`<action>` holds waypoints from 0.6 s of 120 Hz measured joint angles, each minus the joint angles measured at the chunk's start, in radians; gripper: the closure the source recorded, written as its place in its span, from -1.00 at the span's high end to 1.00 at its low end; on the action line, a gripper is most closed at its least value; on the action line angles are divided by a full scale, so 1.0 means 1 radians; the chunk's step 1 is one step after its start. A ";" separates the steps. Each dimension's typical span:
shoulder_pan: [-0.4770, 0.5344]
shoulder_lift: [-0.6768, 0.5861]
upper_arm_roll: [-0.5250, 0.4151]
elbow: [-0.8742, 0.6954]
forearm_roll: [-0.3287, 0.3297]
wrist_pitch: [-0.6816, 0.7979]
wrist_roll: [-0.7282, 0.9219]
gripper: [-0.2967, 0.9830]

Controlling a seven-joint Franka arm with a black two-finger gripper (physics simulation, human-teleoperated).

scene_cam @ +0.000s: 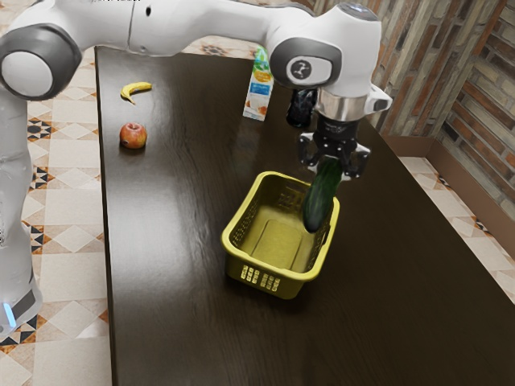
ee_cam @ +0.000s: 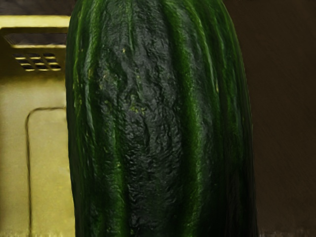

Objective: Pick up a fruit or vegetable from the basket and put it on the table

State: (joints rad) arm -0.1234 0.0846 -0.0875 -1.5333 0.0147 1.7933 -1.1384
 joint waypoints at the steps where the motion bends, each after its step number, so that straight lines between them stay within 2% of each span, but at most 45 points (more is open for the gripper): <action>1: 0.001 0.015 -0.006 0.024 -0.001 -0.005 0.000 -0.22; 15: -0.120 0.252 -0.039 0.356 -0.012 -0.082 0.001 -0.24; 27: -0.192 0.379 -0.022 0.517 -0.015 -0.134 0.001 -0.25; 40: -0.205 0.416 -0.021 0.558 -0.020 -0.166 0.002 -0.24; 54: -0.210 0.418 -0.022 0.533 -0.048 -0.135 0.008 0.19; 64: -0.214 0.414 -0.029 0.528 -0.054 -0.123 0.012 0.34; 72: -0.217 0.411 -0.037 0.527 -0.033 -0.128 0.014 0.42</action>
State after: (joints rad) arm -0.3400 0.4958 -0.1248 -1.0062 -0.0185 1.6650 -1.1245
